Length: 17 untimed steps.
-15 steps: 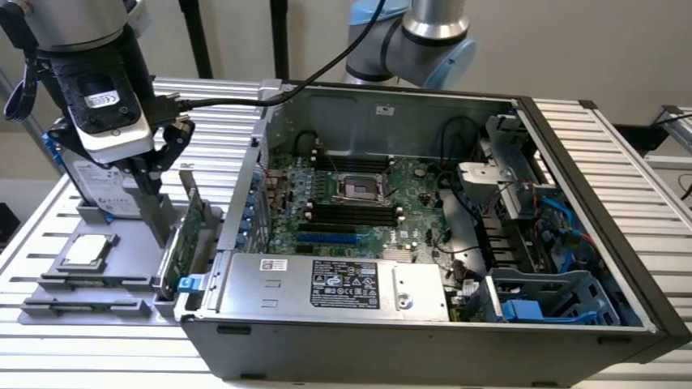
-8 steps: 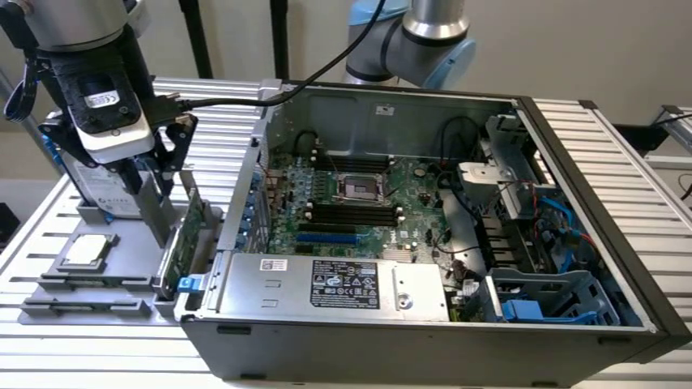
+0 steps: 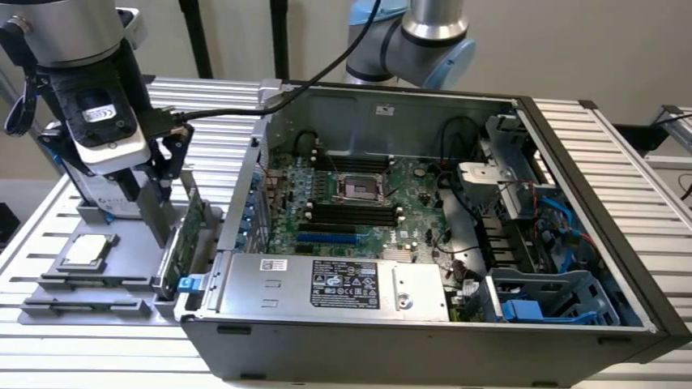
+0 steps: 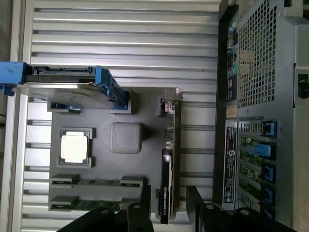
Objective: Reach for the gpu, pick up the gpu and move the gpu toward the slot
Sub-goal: 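Pick up the gpu and move the gpu toward the slot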
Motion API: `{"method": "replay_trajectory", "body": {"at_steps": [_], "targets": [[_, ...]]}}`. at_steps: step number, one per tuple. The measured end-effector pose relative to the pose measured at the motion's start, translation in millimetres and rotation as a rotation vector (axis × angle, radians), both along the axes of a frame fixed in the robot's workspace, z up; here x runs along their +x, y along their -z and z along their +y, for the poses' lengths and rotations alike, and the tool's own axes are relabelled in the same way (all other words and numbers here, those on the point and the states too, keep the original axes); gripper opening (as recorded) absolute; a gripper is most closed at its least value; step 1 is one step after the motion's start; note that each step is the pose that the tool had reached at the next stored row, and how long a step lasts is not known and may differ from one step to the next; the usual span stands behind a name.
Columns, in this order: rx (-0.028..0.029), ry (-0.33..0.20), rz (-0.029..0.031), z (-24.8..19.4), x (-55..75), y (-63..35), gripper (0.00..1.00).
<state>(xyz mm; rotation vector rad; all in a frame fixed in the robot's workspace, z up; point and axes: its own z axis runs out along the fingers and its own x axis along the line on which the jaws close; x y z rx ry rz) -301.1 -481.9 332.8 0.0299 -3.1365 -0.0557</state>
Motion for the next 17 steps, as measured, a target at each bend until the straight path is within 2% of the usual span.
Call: {"method": "replay_trajectory", "body": {"at_steps": [17], "targets": [[0.0000, -0.013, -0.0001, 0.0, -0.2, 30.9, 0.42]]}}
